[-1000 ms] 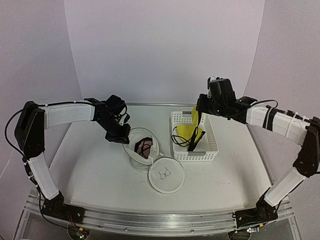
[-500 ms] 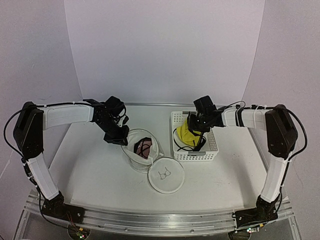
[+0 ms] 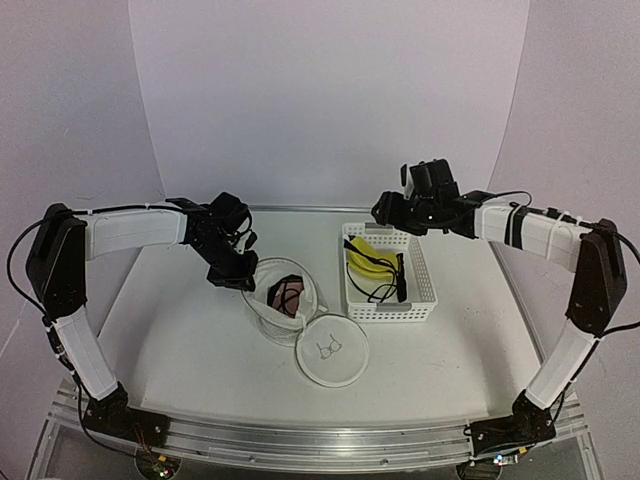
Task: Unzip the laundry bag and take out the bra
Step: Place the bra in the bin, then pick up the bra from the laundry bag.
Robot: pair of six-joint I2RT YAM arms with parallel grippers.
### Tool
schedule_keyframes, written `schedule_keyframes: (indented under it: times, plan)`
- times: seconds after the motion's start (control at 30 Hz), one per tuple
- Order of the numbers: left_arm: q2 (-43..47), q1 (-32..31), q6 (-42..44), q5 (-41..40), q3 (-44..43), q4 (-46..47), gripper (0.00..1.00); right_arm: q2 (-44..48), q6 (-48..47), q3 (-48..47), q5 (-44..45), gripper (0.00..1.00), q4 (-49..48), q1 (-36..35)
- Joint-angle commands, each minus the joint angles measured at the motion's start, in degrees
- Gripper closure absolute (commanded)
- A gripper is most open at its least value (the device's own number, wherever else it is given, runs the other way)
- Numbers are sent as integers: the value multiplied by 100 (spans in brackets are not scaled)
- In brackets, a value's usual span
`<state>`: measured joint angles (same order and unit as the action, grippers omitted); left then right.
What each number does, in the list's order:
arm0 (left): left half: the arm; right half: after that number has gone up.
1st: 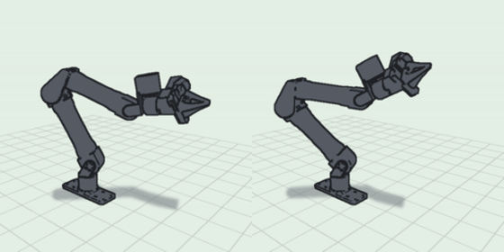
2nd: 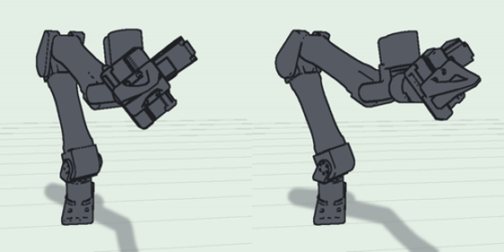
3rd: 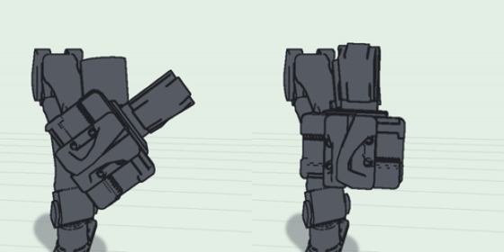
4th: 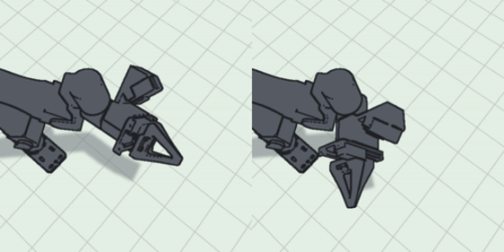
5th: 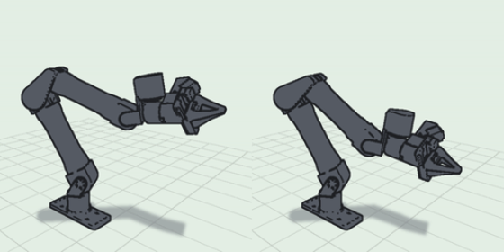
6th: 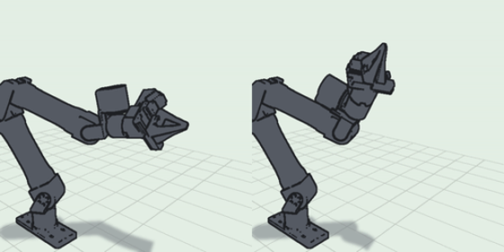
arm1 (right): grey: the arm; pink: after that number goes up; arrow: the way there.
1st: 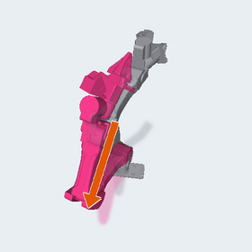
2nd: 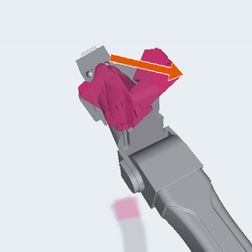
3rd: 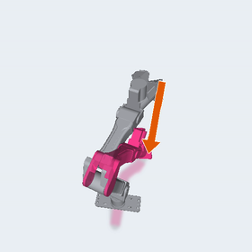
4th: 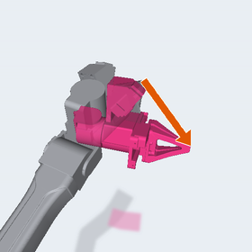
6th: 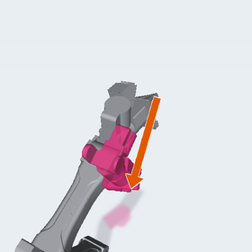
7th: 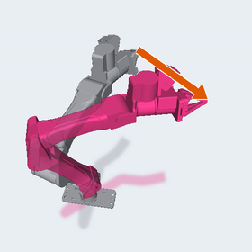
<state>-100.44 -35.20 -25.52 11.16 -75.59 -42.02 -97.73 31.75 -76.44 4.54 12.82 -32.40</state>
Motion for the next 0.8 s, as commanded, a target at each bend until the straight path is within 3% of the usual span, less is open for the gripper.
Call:
schedule_keyframes:
  times: [0.0, 0.43, 0.77]
  plan:
    - [163, -13, 38, -57, -114, 18, 100, 491, -169, -60, -886, 34, -335, -69]
    - [190, -13, -33, -8, -131, 11, 100, 481, -847, -333, -2398, 36, -452, -1338]
    - [239, -13, -23, 9, -92, 13, 100, -270, -884, -575, -2522, 41, -387, -2019]
